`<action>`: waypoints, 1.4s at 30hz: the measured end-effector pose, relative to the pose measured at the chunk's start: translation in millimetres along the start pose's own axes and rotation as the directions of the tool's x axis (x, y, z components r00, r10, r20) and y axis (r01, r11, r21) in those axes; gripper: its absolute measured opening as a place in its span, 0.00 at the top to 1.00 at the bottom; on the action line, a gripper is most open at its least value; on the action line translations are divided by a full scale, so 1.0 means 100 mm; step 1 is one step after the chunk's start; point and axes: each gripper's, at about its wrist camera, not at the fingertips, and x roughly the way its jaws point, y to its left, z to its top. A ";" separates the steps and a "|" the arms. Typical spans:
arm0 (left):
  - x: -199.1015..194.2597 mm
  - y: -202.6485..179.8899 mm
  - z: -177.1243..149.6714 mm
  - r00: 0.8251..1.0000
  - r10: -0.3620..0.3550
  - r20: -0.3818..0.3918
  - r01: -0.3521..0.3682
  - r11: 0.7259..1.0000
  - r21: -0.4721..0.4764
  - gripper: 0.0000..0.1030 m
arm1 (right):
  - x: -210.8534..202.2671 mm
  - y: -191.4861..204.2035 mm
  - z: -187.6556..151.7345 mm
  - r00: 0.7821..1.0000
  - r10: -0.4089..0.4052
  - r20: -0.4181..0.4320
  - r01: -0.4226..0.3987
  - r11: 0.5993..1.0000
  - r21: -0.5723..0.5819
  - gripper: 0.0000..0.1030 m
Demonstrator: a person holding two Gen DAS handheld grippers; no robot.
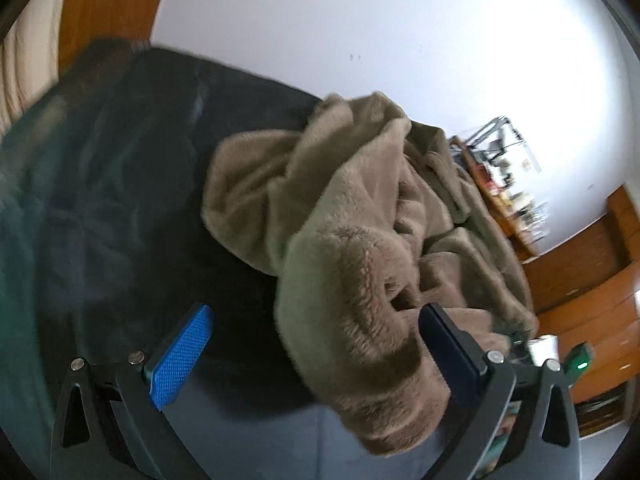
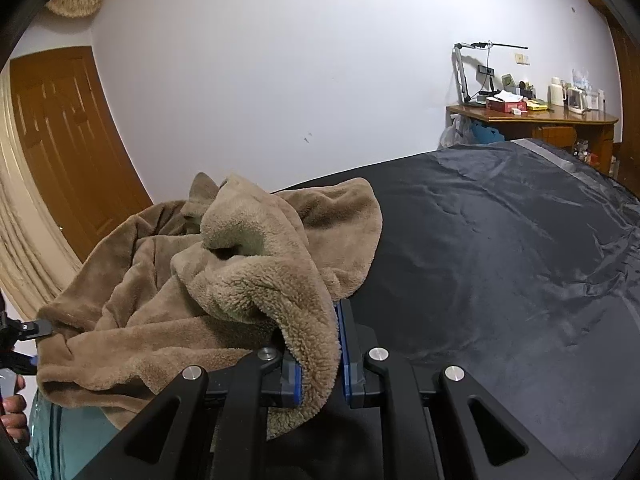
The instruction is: Fold clothes
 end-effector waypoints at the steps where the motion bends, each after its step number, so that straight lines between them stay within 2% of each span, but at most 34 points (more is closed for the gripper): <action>1: 0.05 0.00 0.01 0.999 -0.031 -0.011 0.031 0.999 -0.016 0.00 | 0.00 0.00 0.00 1.000 0.001 0.000 -0.001 1.000 -0.001 0.87; 2: 0.09 0.00 0.03 0.998 -0.050 -0.022 0.050 0.999 -0.023 0.00 | 0.00 0.01 0.00 1.000 0.001 0.000 -0.001 1.000 -0.003 0.87; 4: 0.16 -0.04 0.05 0.997 -0.063 -0.045 0.062 0.998 -0.029 0.08 | 0.00 0.02 -0.01 1.000 -0.002 0.001 0.002 1.000 -0.006 0.87; 5: 0.19 -0.06 0.07 0.996 -0.066 -0.062 0.065 0.998 -0.027 0.21 | 0.00 0.02 -0.01 1.000 -0.002 0.000 0.002 1.000 -0.005 0.87; 6: 0.22 -0.11 0.07 0.994 -0.067 -0.087 0.066 0.998 -0.021 0.41 | 0.00 0.01 -0.02 1.000 0.002 -0.004 -0.002 1.000 -0.002 0.87; 7: 0.26 -0.13 0.06 0.992 -0.060 -0.109 0.058 0.998 -0.018 0.50 | 0.01 0.01 -0.02 1.000 0.006 -0.008 -0.006 1.000 0.001 0.87; 8: 0.30 -0.16 0.05 0.990 -0.050 -0.129 0.049 0.999 -0.015 0.63 | 0.01 0.01 -0.02 1.000 0.010 -0.012 -0.010 1.000 0.004 0.87; 9: 0.30 -0.19 0.03 0.989 -0.050 -0.137 0.049 0.999 -0.013 0.69 | 0.01 0.00 -0.02 1.000 0.013 -0.014 -0.013 1.000 0.006 0.87; 11: 0.26 -0.24 -0.01 0.989 -0.081 -0.124 0.079 0.997 -0.017 0.74 | 0.01 0.00 -0.02 1.000 0.019 -0.016 -0.019 1.000 0.006 0.87; 14: 0.12 -0.28 -0.07 0.981 -0.167 -0.096 0.165 0.986 -0.032 0.76 | 0.02 -0.02 -0.02 0.998 0.054 -0.027 -0.053 0.998 0.024 0.87; 17: -0.11 -0.38 -0.17 0.959 -0.279 -0.046 0.278 0.960 -0.024 0.76 | 0.04 -0.06 -0.02 0.994 0.099 -0.038 -0.097 0.994 0.052 0.86; 19: -0.29 -0.46 -0.24 0.944 -0.330 -0.003 0.330 0.944 -0.001 0.76 | 0.05 -0.06 -0.02 0.990 0.132 -0.043 -0.129 0.990 0.056 0.86; 22: -0.50 -0.55 -0.31 0.935 -0.353 0.041 0.352 0.936 0.030 0.76 | 0.07 0.00 -0.04 0.984 0.165 -0.060 -0.163 0.986 0.040 0.86; 26: -0.67 -0.50 -0.44 0.935 -0.349 0.056 0.346 0.936 0.059 0.76 | 0.17 0.06 -0.08 0.983 0.150 -0.108 -0.147 0.989 0.034 0.86; 29: -0.73 -0.39 -0.53 0.927 -0.369 0.065 0.367 0.929 0.046 0.76 | 0.21 0.02 -0.09 0.979 0.156 -0.133 -0.149 0.987 0.066 0.85; 32: -0.72 -0.28 -0.57 0.926 -0.373 0.061 0.372 0.928 0.027 0.76 | 0.26 0.00 -0.09 0.979 0.145 -0.141 -0.135 0.988 0.075 0.84; 36: -0.60 -0.35 -0.61 0.930 -0.364 0.048 0.363 0.931 0.021 0.76 | 0.39 0.10 -0.07 0.971 0.126 -0.204 -0.120 0.992 0.039 0.79; 39: -0.49 -0.39 -0.64 0.940 -0.338 0.037 0.337 0.941 0.030 0.76 | 0.52 0.14 -0.06 0.944 0.175 -0.279 -0.172 0.985 0.035 0.79; 40: -0.46 -0.39 -0.64 0.938 -0.344 0.034 0.344 0.939 0.026 0.76 | 0.53 0.15 -0.07 0.927 0.226 -0.298 -0.223 0.974 0.046 0.79; 41: -0.44 -0.40 -0.64 0.934 -0.355 0.030 0.354 0.935 0.021 0.76 | 0.51 0.11 -0.07 0.886 0.353 -0.300 -0.331 0.936 0.122 0.79; 42: -0.42 -0.40 -0.64 0.930 -0.365 0.027 0.365 0.931 0.015 0.76 | 0.49 0.07 -0.07 0.831 0.474 -0.292 -0.433 0.880 0.197 0.79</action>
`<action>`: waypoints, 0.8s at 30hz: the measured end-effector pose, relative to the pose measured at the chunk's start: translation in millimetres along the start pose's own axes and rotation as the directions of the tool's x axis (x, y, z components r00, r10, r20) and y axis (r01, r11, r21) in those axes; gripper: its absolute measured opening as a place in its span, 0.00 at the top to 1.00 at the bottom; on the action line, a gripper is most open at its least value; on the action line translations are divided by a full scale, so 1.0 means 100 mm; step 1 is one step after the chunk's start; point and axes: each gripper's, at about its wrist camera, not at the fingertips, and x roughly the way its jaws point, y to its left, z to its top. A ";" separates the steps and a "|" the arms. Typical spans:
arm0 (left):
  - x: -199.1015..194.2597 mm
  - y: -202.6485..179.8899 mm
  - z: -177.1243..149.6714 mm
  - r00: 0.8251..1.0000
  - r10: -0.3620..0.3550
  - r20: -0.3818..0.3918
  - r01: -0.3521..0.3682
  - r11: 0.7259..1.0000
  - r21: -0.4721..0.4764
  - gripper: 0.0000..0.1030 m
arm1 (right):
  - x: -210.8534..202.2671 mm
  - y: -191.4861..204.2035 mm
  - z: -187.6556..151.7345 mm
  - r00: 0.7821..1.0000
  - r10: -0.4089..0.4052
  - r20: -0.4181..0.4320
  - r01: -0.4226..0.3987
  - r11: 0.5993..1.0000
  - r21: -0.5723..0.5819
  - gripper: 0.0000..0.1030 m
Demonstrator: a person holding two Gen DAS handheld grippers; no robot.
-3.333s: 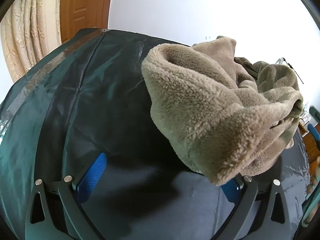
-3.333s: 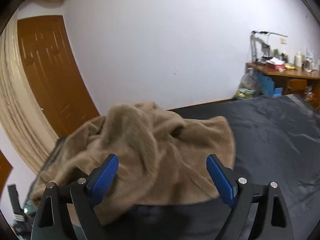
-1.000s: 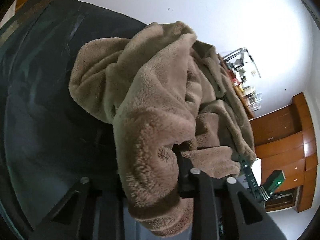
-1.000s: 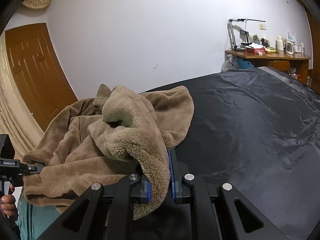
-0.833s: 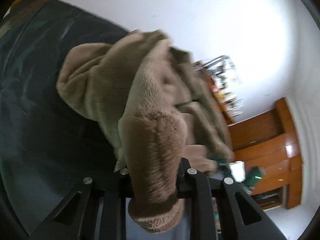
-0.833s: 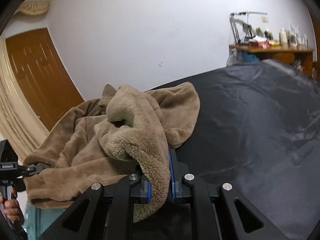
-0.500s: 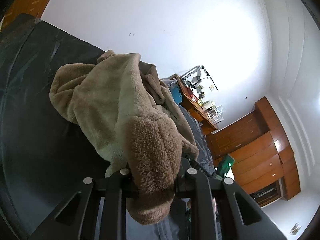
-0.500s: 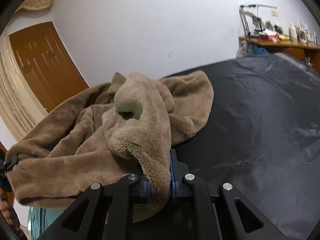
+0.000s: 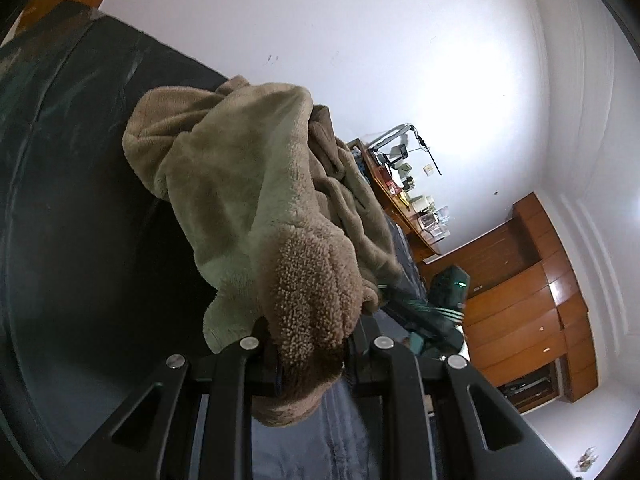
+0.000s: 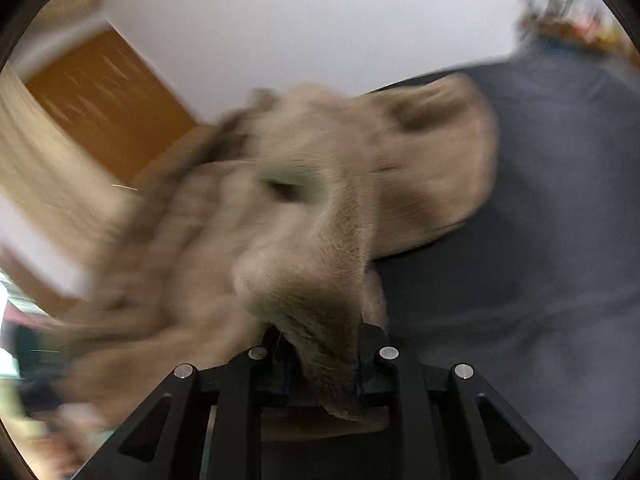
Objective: Fold clothes
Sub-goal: 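Hold the sweatshirt with both grippers and raise it off the bed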
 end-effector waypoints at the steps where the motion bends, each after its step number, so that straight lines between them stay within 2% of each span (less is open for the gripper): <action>1: 0.00 -0.01 0.01 1.000 -0.025 0.007 0.025 1.000 0.001 0.76 | -0.10 -0.01 -0.01 0.986 0.167 0.016 -0.167 0.985 0.047 0.80; 2: -0.01 -0.02 0.03 0.998 -0.053 0.017 0.053 0.999 0.004 0.76 | -0.19 -0.02 -0.03 0.944 0.328 0.039 -0.330 0.940 0.090 0.80; 3: -0.04 -0.06 0.04 0.996 -0.081 0.032 0.081 0.997 0.012 0.76 | -0.31 0.04 -0.04 0.898 0.435 0.060 -0.439 0.895 0.078 0.80; 4: -0.08 -0.11 0.06 0.993 -0.110 0.047 0.109 0.994 0.022 0.76 | -0.43 0.10 -0.05 0.840 0.536 0.081 -0.541 0.838 0.064 0.80; 5: -0.14 -0.16 0.08 0.988 -0.141 0.067 0.139 0.990 0.032 0.76 | -0.58 0.19 -0.06 0.762 0.640 0.098 -0.646 0.763 0.031 0.80; 6: -0.20 -0.22 0.11 0.981 -0.172 0.087 0.169 0.985 0.044 0.76 | -0.78 0.30 -0.08 0.695 0.709 0.120 -0.711 0.702 -0.031 0.80; 8: -0.32 -0.34 0.15 0.965 -0.229 0.130 0.222 0.973 0.067 0.76 | -1.18 0.54 -0.11 0.541 0.828 0.147 -0.813 0.560 -0.160 0.80; 10: -0.50 -0.46 0.16 0.944 -0.276 0.179 0.261 0.960 0.105 0.76 | -1.55 0.78 -0.19 0.580 0.797 0.169 -0.740 0.602 -0.300 0.79; 11: -0.59 -0.53 0.17 0.940 -0.275 0.203 0.253 0.959 0.132 0.76 | -1.73 0.90 -0.22 0.598 0.780 0.182 -0.695 0.619 -0.367 0.79; 12: -0.71 -0.57 0.15 0.942 -0.251 0.224 0.218 0.962 0.162 0.76 | -1.85 1.01 -0.27 0.676 0.701 0.228 -0.580 0.697 -0.421 0.78; 13: -0.79 -0.59 0.13 0.946 -0.218 0.240 0.176 0.967 0.182 0.76 | -1.94 1.12 -0.34 0.751 0.593 0.292 -0.429 0.773 -0.467 0.63; 14: -0.79 -0.60 0.11 0.952 -0.174 0.251 0.128 0.974 0.189 0.76 | -1.99 1.24 -0.43 0.818 0.428 0.385 -0.211 0.845 -0.492 0.42; 15: -0.77 -0.61 0.10 0.957 -0.129 0.261 0.079 0.978 0.192 0.76 | -1.98 1.30 -0.49 0.841 0.304 0.448 -0.062 0.876 -0.479 0.00; 16: -0.76 -0.62 0.09 0.959 -0.083 0.271 0.030 0.981 0.194 0.76 | -1.97 1.33 -0.57 0.837 0.201 0.509 0.061 0.890 -0.452 0.00; 17: -0.74 -0.59 0.07 0.961 -0.023 0.274 -0.030 0.982 0.187 0.70 | -1.90 1.33 -0.63 0.848 0.135 0.512 0.125 0.888 -0.442 0.00; 18: -0.67 -0.52 0.06 0.963 0.026 0.267 -0.072 0.983 0.166 0.58 | -1.82 1.33 -0.68 0.855 0.068 0.514 0.189 0.882 -0.431 0.00; 20: -0.50 -0.38 0.04 0.962 0.114 0.246 -0.147 0.982 0.121 0.42 | -1.62 1.30 -0.71 0.877 -0.051 0.477 0.262 0.884 -0.387 0.00; 21: -0.42 -0.29 0.03 0.962 0.141 0.234 -0.167 0.981 0.096 0.38 | -1.51 1.28 -0.71 0.883 -0.093 0.459 0.287 0.882 -0.374 0.00; 22: -0.40 -0.19 0.03 0.965 0.144 0.219 -0.164 0.983 0.076 0.36 | -1.39 1.25 -0.70 0.892 -0.125 0.434 0.299 0.883 -0.361 0.00; 24: -0.38 0.00 0.00 0.972 0.141 0.189 -0.150 0.988 0.038 0.24 | -1.13 1.21 -0.64 0.908 -0.156 0.390 0.302 0.888 -0.346 0.00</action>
